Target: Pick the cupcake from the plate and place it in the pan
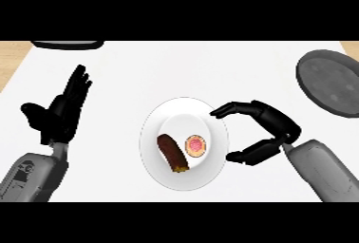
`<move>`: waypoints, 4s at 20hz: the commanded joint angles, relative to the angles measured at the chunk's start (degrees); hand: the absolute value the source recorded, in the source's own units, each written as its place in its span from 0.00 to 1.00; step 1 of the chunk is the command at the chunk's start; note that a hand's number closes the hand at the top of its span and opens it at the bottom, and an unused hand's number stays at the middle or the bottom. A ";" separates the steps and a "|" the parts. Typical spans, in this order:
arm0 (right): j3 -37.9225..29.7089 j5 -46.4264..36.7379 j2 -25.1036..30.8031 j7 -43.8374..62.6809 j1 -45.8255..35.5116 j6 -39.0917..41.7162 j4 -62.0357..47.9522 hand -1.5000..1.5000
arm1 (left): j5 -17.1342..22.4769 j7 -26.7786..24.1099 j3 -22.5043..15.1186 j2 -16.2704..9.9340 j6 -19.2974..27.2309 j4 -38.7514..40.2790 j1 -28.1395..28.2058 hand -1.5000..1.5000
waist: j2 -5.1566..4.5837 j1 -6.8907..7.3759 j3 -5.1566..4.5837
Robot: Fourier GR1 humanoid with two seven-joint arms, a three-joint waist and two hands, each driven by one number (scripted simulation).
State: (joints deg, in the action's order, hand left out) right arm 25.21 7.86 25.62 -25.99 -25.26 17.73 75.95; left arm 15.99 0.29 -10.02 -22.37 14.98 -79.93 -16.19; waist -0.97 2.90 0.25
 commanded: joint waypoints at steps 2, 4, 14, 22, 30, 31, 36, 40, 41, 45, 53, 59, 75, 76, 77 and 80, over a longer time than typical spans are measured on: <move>-3.71 -6.75 4.73 -16.96 -5.42 3.69 -10.98 0.00 | -1.08 0.39 0.20 0.11 0.57 -1.16 0.54 0.50 | 0.52 -1.12 -0.12; -5.32 -5.15 8.51 -12.96 -13.21 10.19 -11.84 0.00 | -0.49 0.13 1.28 0.41 -0.01 0.49 -1.06 0.50 | 0.52 -1.33 -0.22; -2.43 -13.03 9.71 -0.39 -28.04 18.92 -8.88 0.00 | -2.01 1.02 2.13 0.42 -0.54 -1.21 2.08 0.50 | 0.99 -2.24 -0.29; -2.41 -17.32 0.10 9.47 -27.94 16.49 -0.47 0.00 | -4.15 3.25 3.64 2.09 0.34 -1.44 -0.09 0.50 | 1.13 -3.07 -0.27; -0.87 -17.40 -5.56 11.38 -24.03 23.41 2.69 0.00 | -5.23 0.58 5.34 3.28 -1.48 0.33 1.37 0.50 | 1.01 -3.17 -0.27; -3.24 -16.82 -3.87 12.81 -23.08 25.75 5.93 0.00 | -5.95 2.92 4.71 3.65 -1.12 -2.45 2.44 0.50 | 1.10 -3.09 -0.26; -1.71 -20.38 -5.56 21.97 -19.85 26.39 10.59 0.00 | -4.87 1.06 7.90 2.42 -4.47 1.01 1.14 0.50 | 1.08 -3.28 -0.28; -4.02 -23.62 -8.46 23.42 -18.96 26.59 10.09 0.00 | -7.48 1.07 7.40 4.10 -3.58 -1.42 2.41 0.50 | 1.03 -2.83 -0.26; -2.46 -26.34 -10.42 21.92 -19.29 24.74 7.20 0.00 | -6.54 4.11 8.08 3.76 -4.00 -1.65 -0.28 0.50 | 0.97 -2.71 -0.25; -2.27 -32.11 -7.87 18.23 -16.86 23.70 6.05 0.00 | -9.11 1.28 6.38 6.50 -2.96 -1.59 2.08 0.50 | 0.96 -2.80 -0.24; -2.37 -38.14 -10.37 11.58 -19.44 26.37 -2.58 0.00 | -9.70 0.56 8.52 6.64 -5.41 -1.91 5.00 0.50 | 0.94 -2.54 -0.25; 3.07 -44.45 -14.49 11.59 -15.24 24.46 0.28 0.00 | -10.04 5.38 8.12 7.74 -5.16 -7.12 4.50 0.50 | 1.05 -2.46 -0.23; 6.00 -60.13 -14.93 11.68 -13.64 25.55 1.44 0.00 | -11.75 3.50 10.97 8.86 -8.12 -4.80 4.01 0.50 | 1.05 -2.86 -0.25; 6.65 -62.76 -18.97 10.36 -18.89 20.18 -10.99 0.00 | -12.78 0.80 10.60 9.95 -7.40 -0.96 2.69 0.50 | 0.81 -2.40 -0.26; 7.41 -63.02 -15.88 9.24 -14.08 21.65 -3.95 0.00 | -12.89 6.27 10.67 8.30 -7.12 -8.63 5.48 0.50 | 1.03 -2.55 -0.24; 6.32 -64.30 -15.71 7.16 -12.86 20.67 -6.30 0.00 | -12.27 3.90 11.63 8.67 -8.78 -7.01 6.27 0.50 | 0.99 -2.65 -0.24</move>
State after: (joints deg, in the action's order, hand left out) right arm 31.50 -54.14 7.51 -15.45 -40.98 39.70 69.79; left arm 4.14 3.91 1.60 -13.96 6.75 -84.67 -12.17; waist -0.01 0.33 0.00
